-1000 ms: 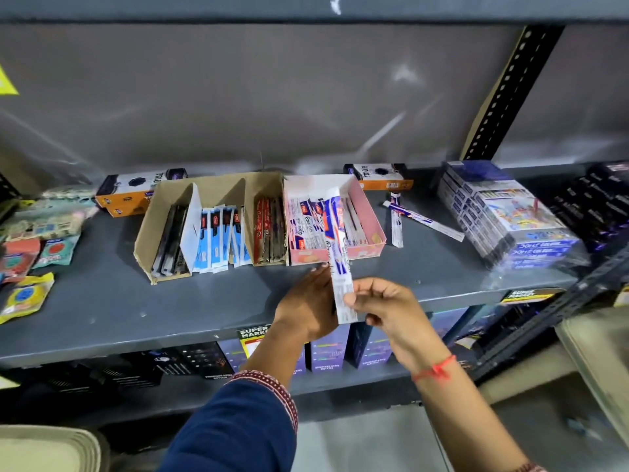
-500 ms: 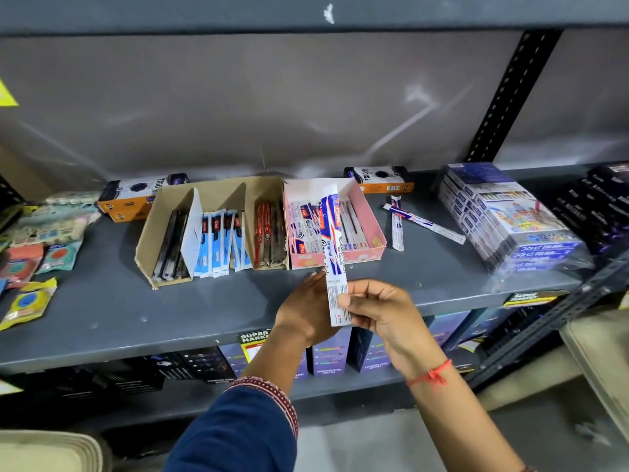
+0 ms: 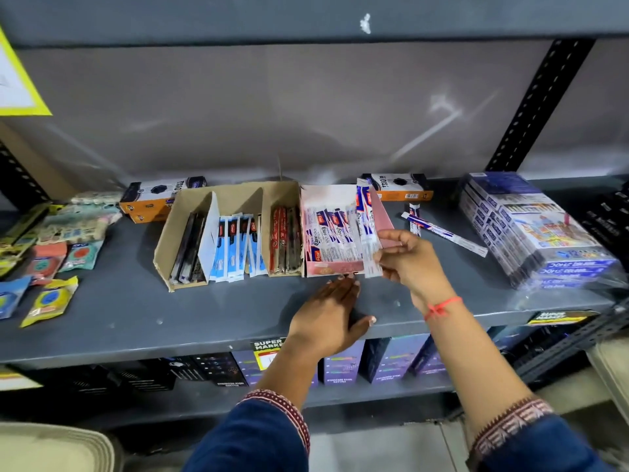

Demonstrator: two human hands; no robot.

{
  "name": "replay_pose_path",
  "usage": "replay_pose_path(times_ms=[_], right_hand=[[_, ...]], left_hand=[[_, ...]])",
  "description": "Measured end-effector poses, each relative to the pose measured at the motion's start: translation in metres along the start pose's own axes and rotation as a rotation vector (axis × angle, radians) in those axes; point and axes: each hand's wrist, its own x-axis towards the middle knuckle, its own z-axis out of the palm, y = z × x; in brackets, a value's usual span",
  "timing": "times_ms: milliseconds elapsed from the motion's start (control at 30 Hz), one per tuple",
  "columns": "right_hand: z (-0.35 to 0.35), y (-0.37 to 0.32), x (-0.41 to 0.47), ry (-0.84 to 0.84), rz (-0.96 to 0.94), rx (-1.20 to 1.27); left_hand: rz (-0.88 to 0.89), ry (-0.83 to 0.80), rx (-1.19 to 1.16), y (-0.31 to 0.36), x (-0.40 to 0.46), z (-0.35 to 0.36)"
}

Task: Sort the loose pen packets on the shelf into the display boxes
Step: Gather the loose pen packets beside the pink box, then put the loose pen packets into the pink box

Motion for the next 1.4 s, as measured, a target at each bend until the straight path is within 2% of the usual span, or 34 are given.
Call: replay_pose_path(times_ms=[167,333,533,633,833,967,1067,1133,1267,1400], right_hand=[[0.012,-0.006,0.051,0.014,-0.029,-0.322],[0.035,0.004,0.084,0.013,-0.010,-0.506],[0.044,0.008,0.090,-0.044,0.041,-0.772],[0.044,0.006,0.085,-0.039,-0.004,-0.884],[0.022,-0.004,0.075,0.209,-0.212,-0.861],[-0.034,0.003,0.089,0.415,-0.173,-0.902],[-0.073,0.020,0.102,0.358,0.058,-1.063],[-0.090,0.032,0.109,0.298,0.145,-1.126],[-0.103,0.040,0.116,0.282,0.108,-1.192],[-0.104,0.040,0.118,0.306,0.110,-1.120]], left_hand=[[-0.002,-0.065,0.003,-0.002,0.002,-0.001],[0.018,-0.015,-0.024,0.000,0.000,-0.002],[0.017,0.006,-0.030,-0.003,0.002,0.004],[0.015,0.012,-0.035,-0.003,0.002,0.004],[0.021,0.051,-0.048,-0.004,0.002,0.004],[0.014,-0.001,0.006,-0.004,0.003,0.003],[0.006,-0.013,0.007,-0.002,0.003,0.002],[0.002,-0.001,-0.001,-0.002,0.002,0.001],[0.011,0.002,0.011,-0.002,0.002,0.000],[0.012,-0.009,0.035,-0.002,0.002,0.001]])
